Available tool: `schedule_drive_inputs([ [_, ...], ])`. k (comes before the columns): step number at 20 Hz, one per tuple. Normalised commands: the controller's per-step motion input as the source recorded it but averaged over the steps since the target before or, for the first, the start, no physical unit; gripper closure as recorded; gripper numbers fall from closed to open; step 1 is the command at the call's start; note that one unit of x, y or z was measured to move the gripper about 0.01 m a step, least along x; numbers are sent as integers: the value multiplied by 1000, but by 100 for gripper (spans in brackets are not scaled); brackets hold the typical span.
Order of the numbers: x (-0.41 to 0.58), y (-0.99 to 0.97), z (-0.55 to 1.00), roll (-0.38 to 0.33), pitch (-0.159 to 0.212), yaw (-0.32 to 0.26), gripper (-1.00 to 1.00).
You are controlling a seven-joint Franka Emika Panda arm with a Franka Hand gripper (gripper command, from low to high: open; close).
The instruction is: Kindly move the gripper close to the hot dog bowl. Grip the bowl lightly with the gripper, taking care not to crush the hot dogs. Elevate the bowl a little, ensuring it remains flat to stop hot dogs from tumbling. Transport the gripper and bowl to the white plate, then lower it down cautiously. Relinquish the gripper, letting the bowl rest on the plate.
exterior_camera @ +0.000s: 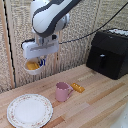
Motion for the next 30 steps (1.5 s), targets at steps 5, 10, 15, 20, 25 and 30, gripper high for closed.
schedule_drive_inputs([
  [5, -208, 586, -325, 0, 22, 106, 100],
  [10, -74, 460, -437, -36, 7, 101, 100],
  [15, 0, 114, -533, -93, -1, 99, 100],
  [20, 1, 63, -512, -134, 0, 63, 100],
  [25, 112, 161, -435, -161, 0, 40, 100],
  [30, 150, 161, -190, -109, -16, 0, 100],
])
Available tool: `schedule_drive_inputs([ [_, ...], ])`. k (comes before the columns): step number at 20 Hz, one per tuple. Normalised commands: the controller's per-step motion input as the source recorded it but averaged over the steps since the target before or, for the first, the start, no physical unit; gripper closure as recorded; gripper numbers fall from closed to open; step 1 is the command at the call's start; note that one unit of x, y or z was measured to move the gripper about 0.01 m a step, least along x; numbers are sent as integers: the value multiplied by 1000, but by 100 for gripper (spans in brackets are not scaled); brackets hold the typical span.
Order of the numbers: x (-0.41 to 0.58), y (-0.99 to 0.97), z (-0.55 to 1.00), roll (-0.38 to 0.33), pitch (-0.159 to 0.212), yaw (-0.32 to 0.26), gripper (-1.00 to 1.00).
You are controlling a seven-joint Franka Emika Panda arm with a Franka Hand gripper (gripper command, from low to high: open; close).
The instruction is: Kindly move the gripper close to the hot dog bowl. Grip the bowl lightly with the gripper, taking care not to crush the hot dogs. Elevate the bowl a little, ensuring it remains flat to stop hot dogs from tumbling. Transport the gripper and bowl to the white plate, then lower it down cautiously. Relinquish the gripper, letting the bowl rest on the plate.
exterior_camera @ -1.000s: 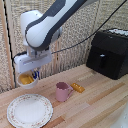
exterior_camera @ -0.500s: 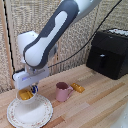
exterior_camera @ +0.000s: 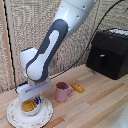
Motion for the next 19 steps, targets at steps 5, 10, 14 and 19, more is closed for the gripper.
schedule_drive_inputs([
  [5, 59, 67, -23, -23, -53, 0, -100],
  [10, 3, -59, 55, 0, 0, -1, -100],
  [14, 109, -129, 421, 0, 2, -3, -100],
  [19, 98, -56, 894, 8, 14, 57, -100],
])
